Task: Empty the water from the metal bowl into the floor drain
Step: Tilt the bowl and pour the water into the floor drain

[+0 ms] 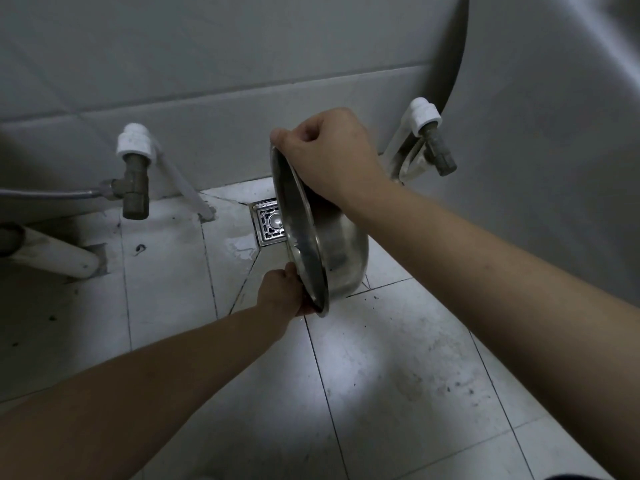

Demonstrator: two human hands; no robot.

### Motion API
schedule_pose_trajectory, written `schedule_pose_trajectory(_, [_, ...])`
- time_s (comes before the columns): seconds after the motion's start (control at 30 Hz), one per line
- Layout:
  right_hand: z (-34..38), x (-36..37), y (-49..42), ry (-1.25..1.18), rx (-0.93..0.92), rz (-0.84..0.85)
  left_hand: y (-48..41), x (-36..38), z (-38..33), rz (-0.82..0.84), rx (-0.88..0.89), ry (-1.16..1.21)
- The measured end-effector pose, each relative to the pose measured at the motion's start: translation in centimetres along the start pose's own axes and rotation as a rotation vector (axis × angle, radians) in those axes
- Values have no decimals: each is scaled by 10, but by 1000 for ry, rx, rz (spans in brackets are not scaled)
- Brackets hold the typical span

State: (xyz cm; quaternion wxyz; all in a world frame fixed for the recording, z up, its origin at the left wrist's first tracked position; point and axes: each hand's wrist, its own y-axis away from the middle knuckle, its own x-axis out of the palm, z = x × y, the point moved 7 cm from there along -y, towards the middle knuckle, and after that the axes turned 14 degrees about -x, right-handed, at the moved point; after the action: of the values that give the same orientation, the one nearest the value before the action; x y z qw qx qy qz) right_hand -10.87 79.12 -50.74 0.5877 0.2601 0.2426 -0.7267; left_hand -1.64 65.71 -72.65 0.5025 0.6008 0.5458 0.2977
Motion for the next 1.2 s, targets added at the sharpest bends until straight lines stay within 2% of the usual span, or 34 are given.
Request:
schedule_pose_trajectory(0.37, [-17, -11, 0, -25, 33, -53, 2, -3, -7, 21, -8, 14])
schedule_pose_trajectory(0.67, [-29, -20, 4, -43, 64, -67, 12, -13, -13, -147, 117, -178])
schedule_pose_trajectory(1.2, [-66, -44, 13, -77, 149, -115, 12, -27, -10, -232, 153, -147])
